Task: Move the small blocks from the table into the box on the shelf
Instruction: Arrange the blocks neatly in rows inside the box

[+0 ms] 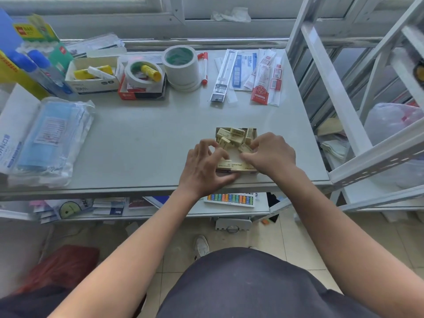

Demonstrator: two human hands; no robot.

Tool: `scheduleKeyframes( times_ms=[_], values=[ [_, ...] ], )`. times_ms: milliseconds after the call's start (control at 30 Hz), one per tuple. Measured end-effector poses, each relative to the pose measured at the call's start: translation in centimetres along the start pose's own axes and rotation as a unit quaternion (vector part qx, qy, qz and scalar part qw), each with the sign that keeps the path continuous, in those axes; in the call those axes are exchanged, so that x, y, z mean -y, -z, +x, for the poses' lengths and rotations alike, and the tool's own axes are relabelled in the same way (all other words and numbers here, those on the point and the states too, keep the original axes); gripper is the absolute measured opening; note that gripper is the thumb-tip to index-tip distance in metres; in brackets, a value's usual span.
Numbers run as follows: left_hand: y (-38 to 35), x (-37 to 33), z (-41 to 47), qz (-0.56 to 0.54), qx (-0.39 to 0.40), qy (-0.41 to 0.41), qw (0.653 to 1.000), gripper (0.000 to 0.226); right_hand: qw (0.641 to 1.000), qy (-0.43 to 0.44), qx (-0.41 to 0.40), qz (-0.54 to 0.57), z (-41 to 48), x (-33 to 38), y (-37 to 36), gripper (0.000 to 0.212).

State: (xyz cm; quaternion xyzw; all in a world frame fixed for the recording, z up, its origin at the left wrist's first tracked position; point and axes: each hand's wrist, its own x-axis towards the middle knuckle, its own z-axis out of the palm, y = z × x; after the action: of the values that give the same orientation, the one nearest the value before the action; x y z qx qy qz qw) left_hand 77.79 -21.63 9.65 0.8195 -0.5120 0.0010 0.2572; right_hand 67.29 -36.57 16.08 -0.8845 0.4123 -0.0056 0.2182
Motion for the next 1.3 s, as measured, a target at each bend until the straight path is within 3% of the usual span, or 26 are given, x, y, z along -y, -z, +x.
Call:
scheduleKeyframes(
  times_ms=[167, 367, 500, 633, 733, 900, 1033, 1200, 1300],
  values=[
    [0.0, 0.2, 0.1, 0.01, -0.001, -0.001, 1.0, 0.052, 0.986, 0.099, 0.134, 0.029, -0.8, -1.0, 2.3, 0.028],
    [-0.1, 0.1, 0.0, 0.008, -0.006, -0.003, 1.0, 0.049, 0.973, 0.12, 0.184, 0.065, -1.2, -0.6, 1.8, 0.029],
    [-0.1, 0.2, 0.0, 0.003, -0.004, -0.004, 1.0, 0.051, 0.982, 0.113, 0.136, 0.068, -1.7, 0.2, 0.7, 0.019],
    [-0.2, 0.3, 0.0, 0.008, 0.01, -0.016, 1.0, 0.049, 0.985, 0.086, 0.126, 0.076, -1.4, 0.2, 0.8, 0.019],
    [-0.1, 0.2, 0.1, 0.013, 0.018, -0.021, 1.0, 0.047, 0.992, 0.054, 0.076, 0.086, -0.7, 0.3, 1.3, 0.022],
    [-0.1, 0.4, 0.0, 0.008, 0.015, -0.021, 1.0, 0.047, 0.999, 0.024, -0.01, 0.028, 0.0, 1.9, 0.2, 0.028],
    [-0.1, 0.2, 0.0, 0.009, 0.017, -0.03, 0.999, 0.045, 1.0, 0.011, -0.021, 0.01, -0.1, 2.1, -0.6, 0.022],
    [-0.1, 0.3, 0.0, 0.016, 0.021, -0.026, 0.999, 0.046, 0.991, 0.071, -0.013, 0.117, -1.0, 0.3, 0.8, 0.025],
    [-0.2, 0.4, 0.1, 0.015, 0.018, -0.028, 0.999, 0.048, 0.99, 0.112, 0.001, 0.09, -1.7, -1.4, 2.1, 0.015]
  ],
)
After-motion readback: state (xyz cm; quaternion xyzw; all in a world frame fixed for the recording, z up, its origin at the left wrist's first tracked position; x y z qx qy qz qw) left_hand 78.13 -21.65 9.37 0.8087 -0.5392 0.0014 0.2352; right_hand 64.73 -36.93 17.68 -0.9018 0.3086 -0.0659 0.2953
